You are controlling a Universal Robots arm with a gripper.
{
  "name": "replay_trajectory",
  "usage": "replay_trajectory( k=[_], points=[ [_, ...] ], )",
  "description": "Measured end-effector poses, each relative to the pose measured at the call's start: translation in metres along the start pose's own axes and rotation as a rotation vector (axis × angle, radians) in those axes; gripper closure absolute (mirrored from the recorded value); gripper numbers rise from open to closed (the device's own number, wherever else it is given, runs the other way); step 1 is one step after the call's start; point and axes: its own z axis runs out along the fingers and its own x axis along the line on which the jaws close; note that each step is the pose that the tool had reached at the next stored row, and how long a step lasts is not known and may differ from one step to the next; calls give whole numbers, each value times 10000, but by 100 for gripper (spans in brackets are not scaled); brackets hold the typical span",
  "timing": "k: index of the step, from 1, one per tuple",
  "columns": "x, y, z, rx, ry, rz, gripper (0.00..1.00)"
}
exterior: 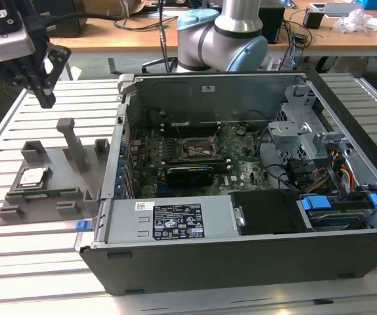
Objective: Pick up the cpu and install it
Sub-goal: 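Reach for the cpu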
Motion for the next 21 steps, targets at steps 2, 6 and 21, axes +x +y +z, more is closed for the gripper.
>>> replay_trajectory(
  k=[2,6,21],
  points=[
    [19,-2,0,0,0,0,89],
    [66,-5,-2,0,0,1,89],
    [267,-20,-7,0,0,-1,89]
  ],
)
